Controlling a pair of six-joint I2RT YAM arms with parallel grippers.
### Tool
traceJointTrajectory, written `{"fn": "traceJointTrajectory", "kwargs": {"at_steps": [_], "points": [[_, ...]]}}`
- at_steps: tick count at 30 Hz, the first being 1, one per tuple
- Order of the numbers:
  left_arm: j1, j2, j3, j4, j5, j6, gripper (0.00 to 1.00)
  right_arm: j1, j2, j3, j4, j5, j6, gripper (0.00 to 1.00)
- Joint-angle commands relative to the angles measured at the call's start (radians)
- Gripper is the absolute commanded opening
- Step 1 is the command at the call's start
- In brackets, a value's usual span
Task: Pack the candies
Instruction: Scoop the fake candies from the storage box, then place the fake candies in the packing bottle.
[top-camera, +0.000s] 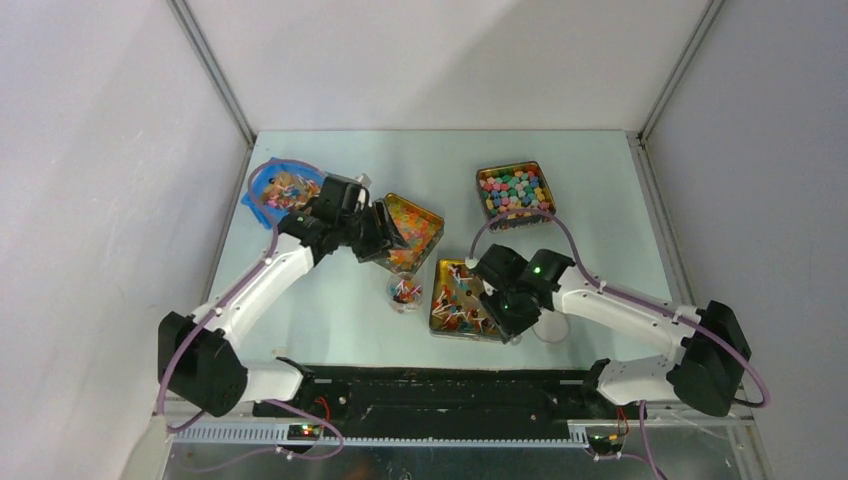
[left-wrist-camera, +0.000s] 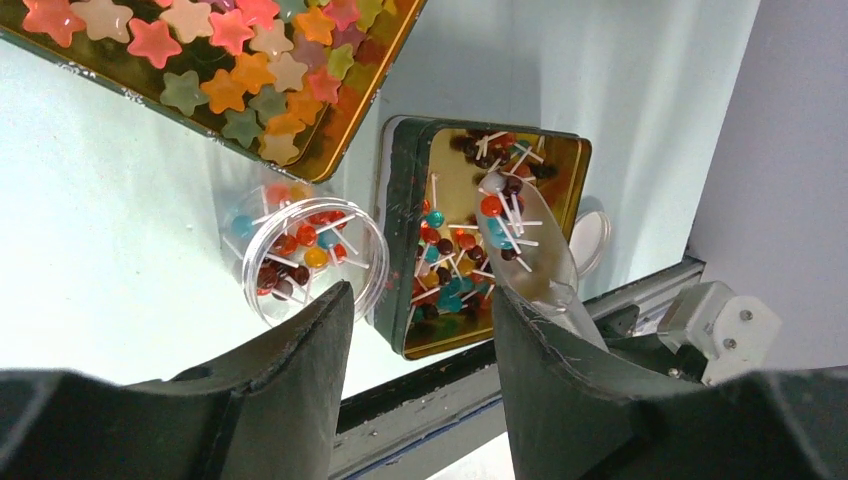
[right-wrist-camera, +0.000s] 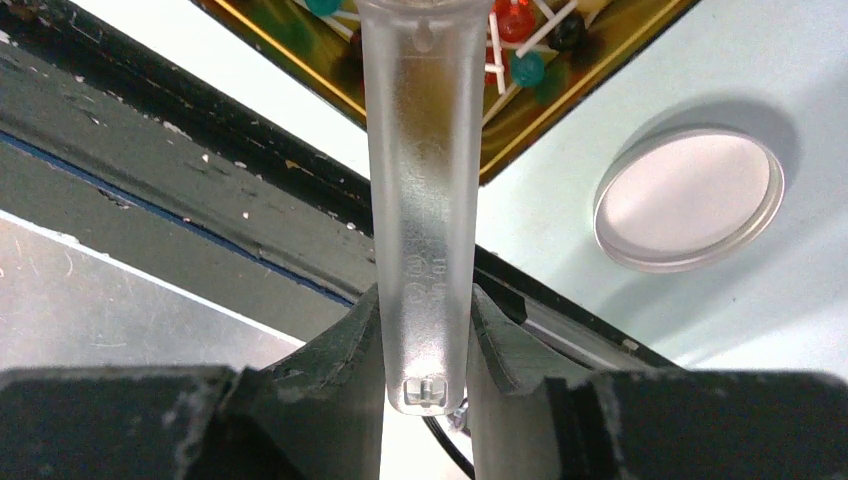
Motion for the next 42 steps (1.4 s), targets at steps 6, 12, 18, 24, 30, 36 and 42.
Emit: {"fn": "traceJointTrajectory", "kwargs": {"at_steps": [6, 12, 18, 24, 30, 36, 42], "points": [[0.007, -0.099, -0.072, -0.040, -0.013, 0.032, 0.59, 0.027, -0.050, 0.063, -0.106, 0.029, 0.017, 0.00], [0.008, -0.151, -0.130, -0.069, -0.044, 0.041, 0.58, 0.050, -0.037, 0.110, -0.136, 0.033, 0.012, 0.00], [0.008, -0.195, -0.157, -0.108, -0.099, 0.054, 0.59, 0.074, -0.015, 0.152, -0.148, 0.034, 0.010, 0.00], [0.009, -0.225, -0.173, -0.138, -0.135, 0.063, 0.59, 0.105, 0.024, 0.206, -0.160, 0.034, 0.002, 0.00], [0.009, -0.245, -0.199, -0.140, -0.143, 0.056, 0.59, 0.138, 0.074, 0.257, -0.167, 0.034, -0.006, 0.00], [0.009, -0.264, -0.231, -0.133, -0.146, 0.046, 0.59, 0.164, 0.140, 0.310, -0.162, 0.017, -0.024, 0.00], [0.008, -0.279, -0.256, -0.133, -0.150, 0.040, 0.58, 0.189, 0.203, 0.352, -0.171, -0.002, -0.044, 0.00]]}}
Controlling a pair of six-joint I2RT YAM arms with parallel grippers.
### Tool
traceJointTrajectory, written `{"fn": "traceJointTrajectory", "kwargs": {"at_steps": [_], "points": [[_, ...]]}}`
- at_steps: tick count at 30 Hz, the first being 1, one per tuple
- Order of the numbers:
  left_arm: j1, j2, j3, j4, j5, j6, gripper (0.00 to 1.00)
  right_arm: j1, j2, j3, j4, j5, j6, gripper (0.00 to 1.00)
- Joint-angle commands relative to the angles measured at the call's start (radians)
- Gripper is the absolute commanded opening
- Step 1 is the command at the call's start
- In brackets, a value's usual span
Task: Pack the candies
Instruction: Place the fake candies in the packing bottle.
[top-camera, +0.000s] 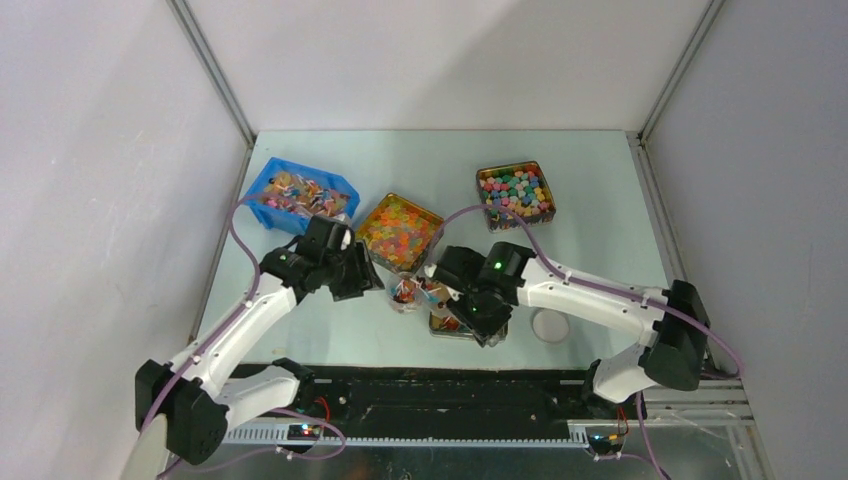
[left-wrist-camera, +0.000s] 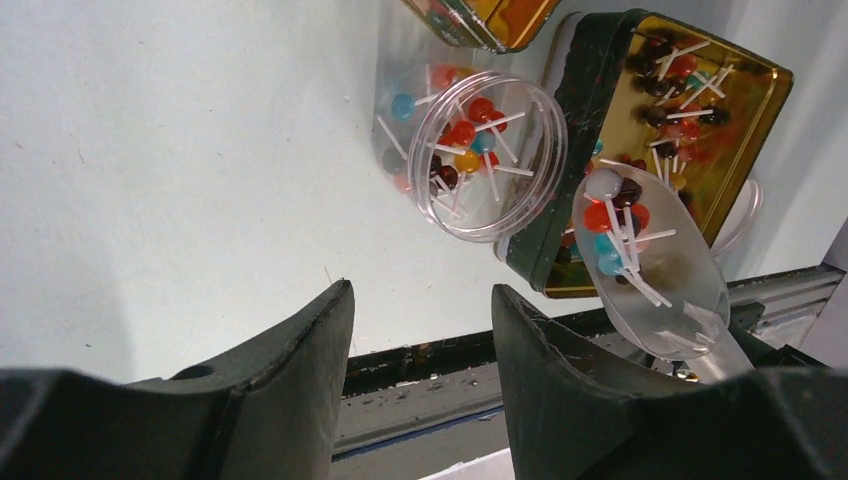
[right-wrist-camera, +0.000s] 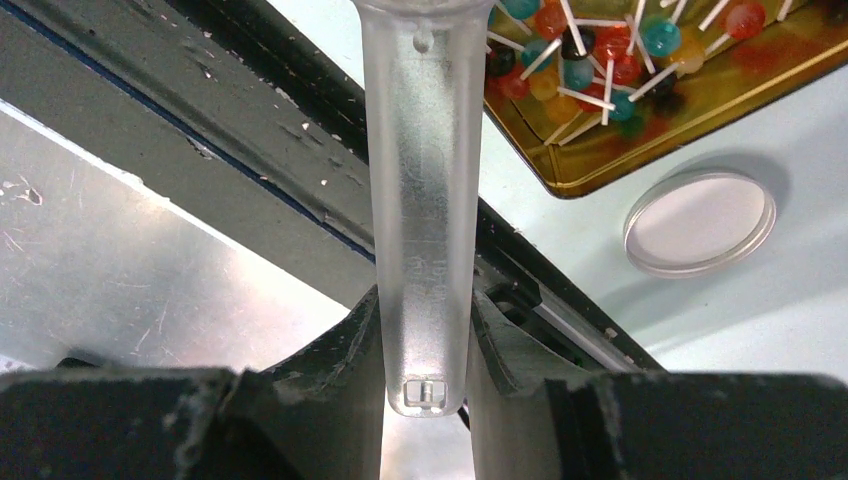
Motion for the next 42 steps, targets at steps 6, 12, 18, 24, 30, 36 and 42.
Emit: {"fn": "traceJointTrajectory", "kwargs": {"at_steps": [6, 12, 18, 24, 30, 36, 42], "points": [[0.006, -0.043, -0.024, 0.000, -0.025, 0.003, 0.59, 0.025, 0.088, 0.099, -0.026, -0.029, -0.037, 0.00], [0.005, -0.053, -0.038, -0.001, -0.026, 0.002, 0.59, 0.027, 0.142, 0.164, -0.061, -0.039, -0.046, 0.00], [0.005, -0.066, -0.046, 0.001, -0.024, 0.001, 0.59, 0.026, 0.192, 0.203, -0.096, -0.062, -0.037, 0.00], [0.005, -0.088, -0.049, 0.016, -0.014, 0.007, 0.60, 0.026, 0.220, 0.245, -0.138, -0.064, -0.039, 0.00], [0.003, -0.109, -0.067, 0.080, 0.061, -0.002, 0.61, 0.019, 0.240, 0.278, -0.174, -0.078, -0.041, 0.00], [-0.020, -0.101, -0.089, 0.143, 0.120, -0.055, 0.62, 0.004, 0.253, 0.304, -0.202, -0.097, -0.043, 0.00], [-0.085, -0.060, -0.084, 0.174, 0.116, -0.105, 0.62, -0.005, 0.260, 0.320, -0.214, -0.127, -0.048, 0.00]]}}
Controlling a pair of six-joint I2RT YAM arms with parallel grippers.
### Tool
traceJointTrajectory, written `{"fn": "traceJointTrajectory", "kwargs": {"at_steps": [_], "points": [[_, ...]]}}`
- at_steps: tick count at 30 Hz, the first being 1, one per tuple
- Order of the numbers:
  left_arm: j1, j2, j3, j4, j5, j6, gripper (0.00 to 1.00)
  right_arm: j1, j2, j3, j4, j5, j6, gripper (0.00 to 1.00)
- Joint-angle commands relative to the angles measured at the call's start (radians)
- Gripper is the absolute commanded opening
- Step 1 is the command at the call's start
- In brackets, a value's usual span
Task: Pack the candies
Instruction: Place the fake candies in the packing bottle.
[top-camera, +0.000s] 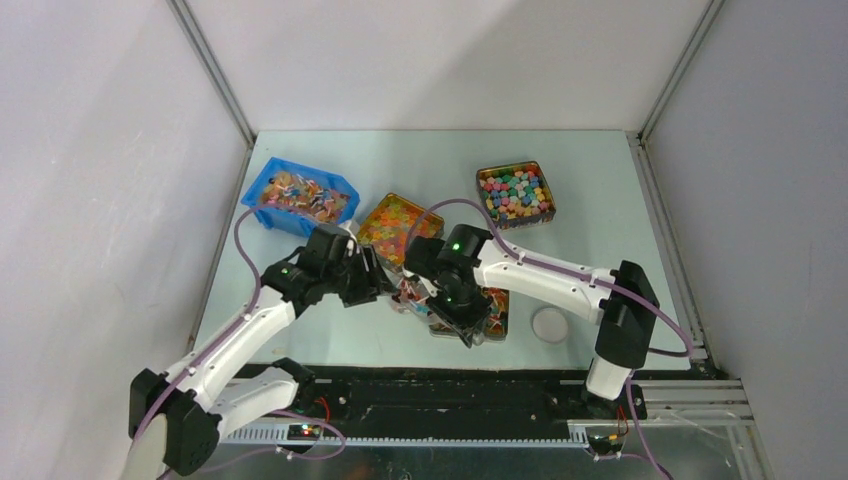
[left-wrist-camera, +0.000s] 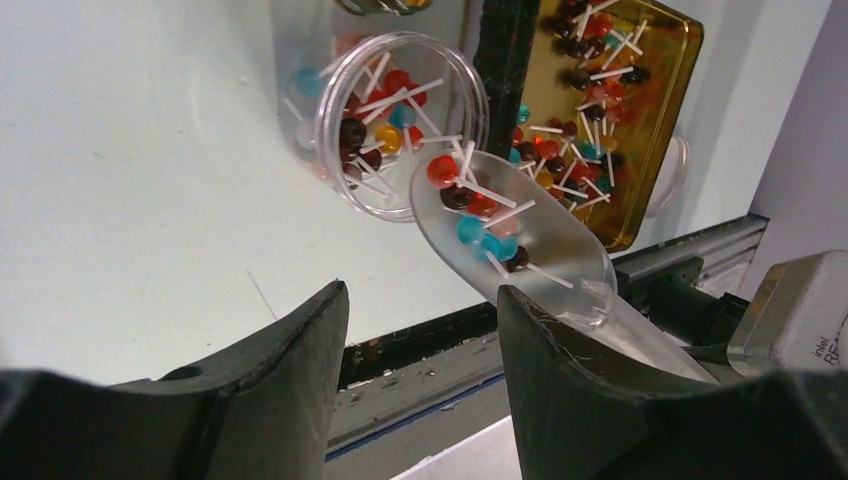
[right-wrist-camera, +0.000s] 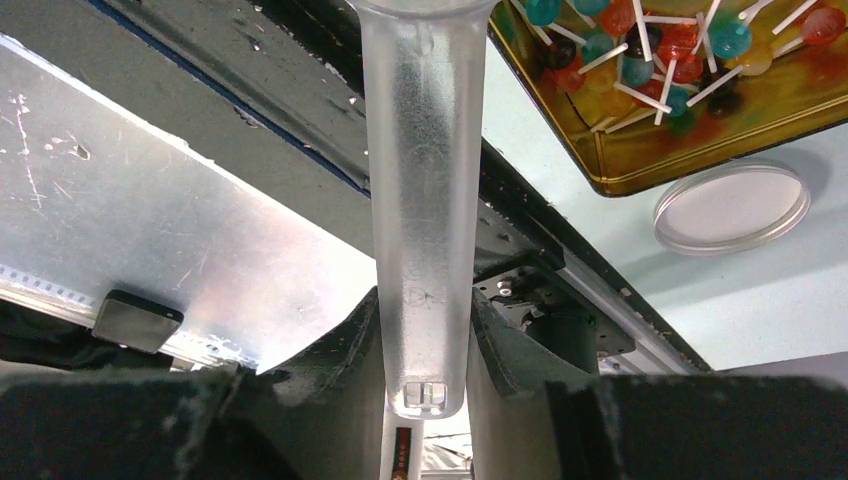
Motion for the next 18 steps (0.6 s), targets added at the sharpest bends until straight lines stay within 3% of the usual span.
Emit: {"fn": "traceJointTrajectory", "kwargs": {"at_steps": [1, 18], "points": [[-0.055, 0.023, 0.013, 0.062, 0.023, -0.056, 0.62, -0.007, 0.004, 0.053, -0.024, -0.032, -0.012, 0.00], [-0.107, 0.022, 0.006, 0.028, -0.032, -0.085, 0.61, -0.018, 0.074, 0.133, -0.091, -0.056, -0.028, 0.00]]}}
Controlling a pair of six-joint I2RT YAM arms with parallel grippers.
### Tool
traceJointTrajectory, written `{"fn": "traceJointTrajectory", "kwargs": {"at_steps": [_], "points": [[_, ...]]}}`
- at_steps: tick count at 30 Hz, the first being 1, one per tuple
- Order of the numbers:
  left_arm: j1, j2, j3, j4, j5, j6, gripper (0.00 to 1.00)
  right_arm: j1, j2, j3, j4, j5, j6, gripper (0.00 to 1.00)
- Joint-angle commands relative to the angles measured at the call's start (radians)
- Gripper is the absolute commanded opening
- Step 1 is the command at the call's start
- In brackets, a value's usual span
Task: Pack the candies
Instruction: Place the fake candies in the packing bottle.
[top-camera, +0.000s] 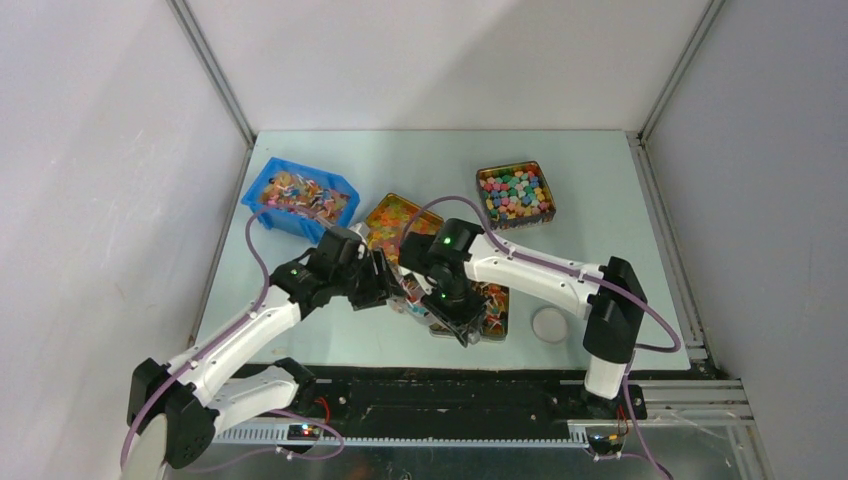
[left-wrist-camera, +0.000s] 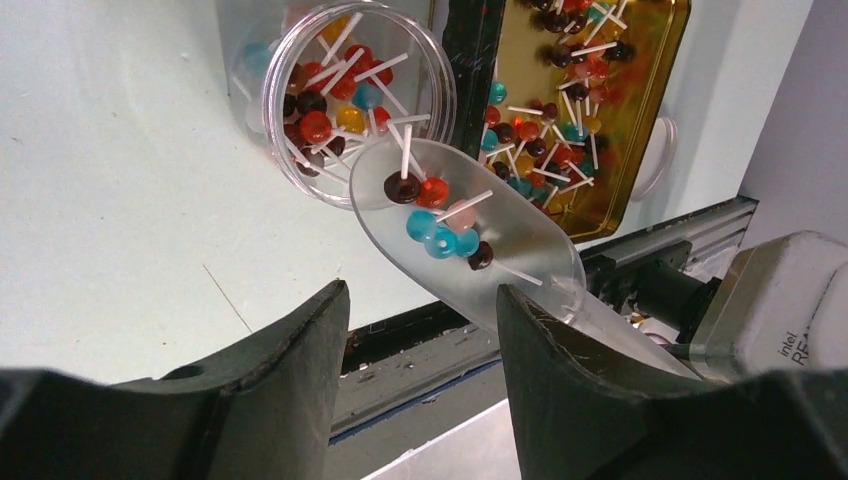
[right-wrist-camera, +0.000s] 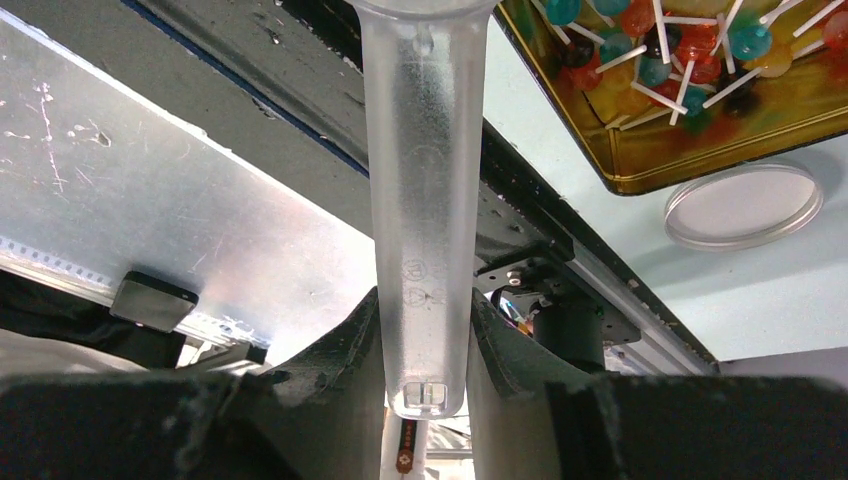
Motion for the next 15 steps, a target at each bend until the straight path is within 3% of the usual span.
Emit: {"fn": "traceJointTrajectory", "kwargs": {"at_steps": [1, 15], "points": [[-0.011, -0.011, 0.004, -0.015, -0.022, -0.009, 0.61, -0.007, 0.023, 0.065, -0.041, -0.014, -0.019, 0.00], [-0.044, 0.005, -0.023, 0.048, 0.027, -0.078, 0.60, -0.027, 0.045, 0.107, -0.069, -0.036, -0.019, 0.00]]}}
